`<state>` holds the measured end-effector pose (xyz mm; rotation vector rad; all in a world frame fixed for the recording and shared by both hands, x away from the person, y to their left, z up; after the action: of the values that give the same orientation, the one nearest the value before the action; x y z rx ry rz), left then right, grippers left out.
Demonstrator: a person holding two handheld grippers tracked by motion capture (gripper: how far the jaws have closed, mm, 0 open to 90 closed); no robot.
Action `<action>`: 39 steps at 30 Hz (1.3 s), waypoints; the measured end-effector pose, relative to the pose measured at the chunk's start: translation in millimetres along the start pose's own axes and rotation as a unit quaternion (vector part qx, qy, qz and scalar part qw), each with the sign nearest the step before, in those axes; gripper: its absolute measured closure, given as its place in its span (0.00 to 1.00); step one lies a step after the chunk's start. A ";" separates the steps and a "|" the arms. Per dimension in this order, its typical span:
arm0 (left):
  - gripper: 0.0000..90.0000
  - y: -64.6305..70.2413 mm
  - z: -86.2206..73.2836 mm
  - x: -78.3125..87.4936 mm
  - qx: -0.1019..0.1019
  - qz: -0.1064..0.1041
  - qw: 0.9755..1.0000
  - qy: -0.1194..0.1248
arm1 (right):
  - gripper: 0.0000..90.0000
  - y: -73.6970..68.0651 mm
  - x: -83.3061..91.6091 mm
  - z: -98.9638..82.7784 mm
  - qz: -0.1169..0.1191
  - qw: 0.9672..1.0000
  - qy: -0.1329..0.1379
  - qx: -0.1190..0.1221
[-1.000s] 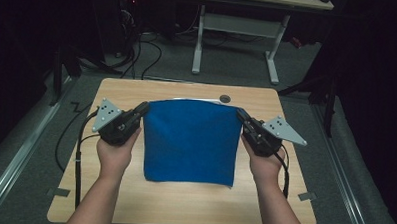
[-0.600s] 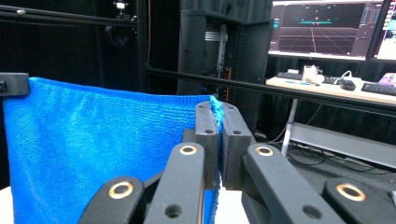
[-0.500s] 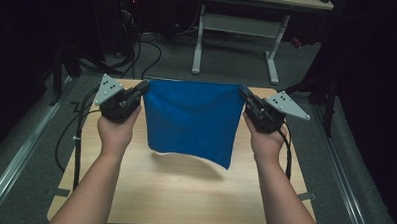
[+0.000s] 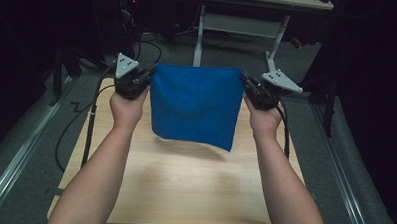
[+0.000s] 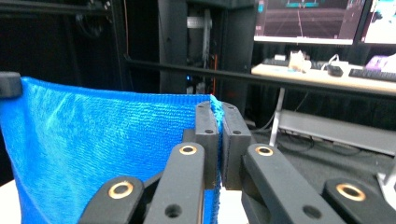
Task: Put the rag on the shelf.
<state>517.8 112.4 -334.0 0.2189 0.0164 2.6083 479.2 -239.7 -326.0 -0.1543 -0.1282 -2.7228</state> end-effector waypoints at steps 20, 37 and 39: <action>0.98 -25.2 -86.8 -50.2 0.023 -0.018 0.986 -0.162 | 0.98 20.2 -69.3 -70.5 -0.002 0.990 -0.137 0.022; 0.98 -21.1 -146.3 -43.4 0.075 -0.052 0.977 -0.195 | 0.98 2.4 -60.6 -134.5 0.027 0.982 -0.184 -0.010; 0.98 -22.3 -150.1 -43.8 0.080 -0.054 0.975 -0.198 | 0.98 0.9 -61.0 -138.3 0.030 0.981 -0.189 -0.009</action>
<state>542.4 114.4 -490.1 0.7700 0.0955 2.4121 522.8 -232.1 -470.6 -0.6698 -0.2024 -2.6051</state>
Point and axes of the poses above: each handheld gripper's, and its own axes: x roughly backward along the jaws, z roughly out of its top, y roughly to its right, the point moved 2 cm from there along -x, roughly forward along the jaws, and after that the axes turned 4 degrees about x, right-handed, at the moved point
